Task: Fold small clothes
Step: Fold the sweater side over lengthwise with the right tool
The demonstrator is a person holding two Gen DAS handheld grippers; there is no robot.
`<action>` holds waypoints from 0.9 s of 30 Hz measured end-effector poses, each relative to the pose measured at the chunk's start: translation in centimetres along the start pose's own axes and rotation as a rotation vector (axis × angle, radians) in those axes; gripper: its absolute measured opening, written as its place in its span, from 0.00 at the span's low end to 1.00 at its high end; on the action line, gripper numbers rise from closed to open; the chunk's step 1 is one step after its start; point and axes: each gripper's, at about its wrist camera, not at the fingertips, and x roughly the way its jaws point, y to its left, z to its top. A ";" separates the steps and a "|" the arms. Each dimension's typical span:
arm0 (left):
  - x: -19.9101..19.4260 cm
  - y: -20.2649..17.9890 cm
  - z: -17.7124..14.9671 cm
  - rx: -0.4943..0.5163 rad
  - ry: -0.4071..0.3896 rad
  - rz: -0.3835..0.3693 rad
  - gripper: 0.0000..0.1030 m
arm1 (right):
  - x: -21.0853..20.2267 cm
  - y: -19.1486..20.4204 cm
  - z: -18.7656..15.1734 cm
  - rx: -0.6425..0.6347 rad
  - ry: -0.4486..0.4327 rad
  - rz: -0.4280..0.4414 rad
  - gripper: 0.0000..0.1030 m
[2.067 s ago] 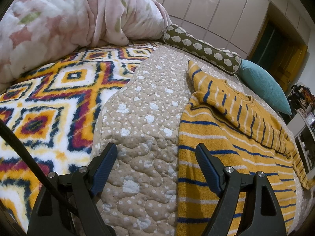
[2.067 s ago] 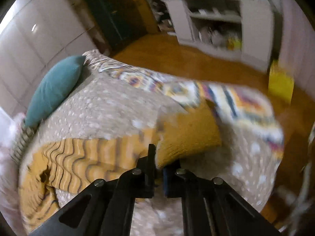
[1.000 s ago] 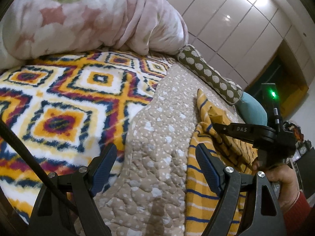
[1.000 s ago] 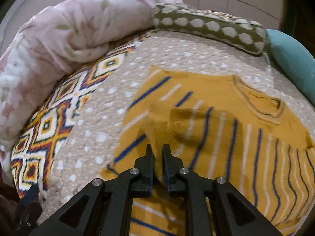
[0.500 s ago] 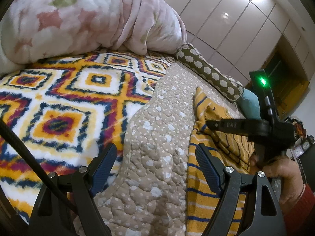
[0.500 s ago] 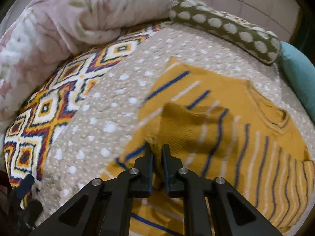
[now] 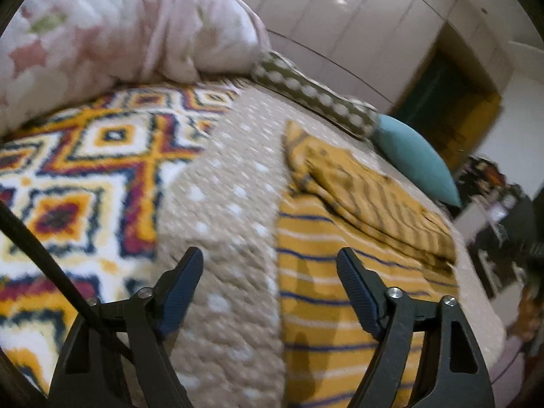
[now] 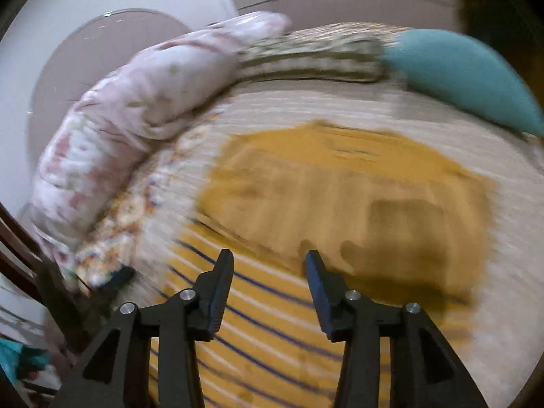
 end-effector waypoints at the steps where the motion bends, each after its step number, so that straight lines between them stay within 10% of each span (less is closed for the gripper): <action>1: -0.4 -0.1 -0.4 -0.004 0.017 -0.013 0.71 | -1.0 -1.7 -1.6 0.011 0.000 -0.046 0.47; 4: -1.4 0.0 -2.0 -0.037 0.075 -0.059 0.70 | -2.8 -7.0 -7.1 0.119 0.017 -0.074 0.48; 11: -2.4 -0.9 -4.9 -0.075 0.201 -0.107 0.70 | -0.9 -12.6 -16.5 0.404 -0.003 0.193 0.49; 16: -1.7 -0.5 -5.7 -0.197 0.260 -0.229 0.60 | 0.4 -11.7 -17.3 0.470 -0.071 0.395 0.49; 20: -2.3 0.4 -6.6 -0.286 0.285 -0.264 0.33 | 1.4 -11.4 -18.0 0.517 -0.085 0.537 0.49; 27: -3.7 -0.3 -9.1 -0.291 0.289 -0.264 0.32 | 0.5 -11.9 -20.0 0.529 -0.107 0.617 0.47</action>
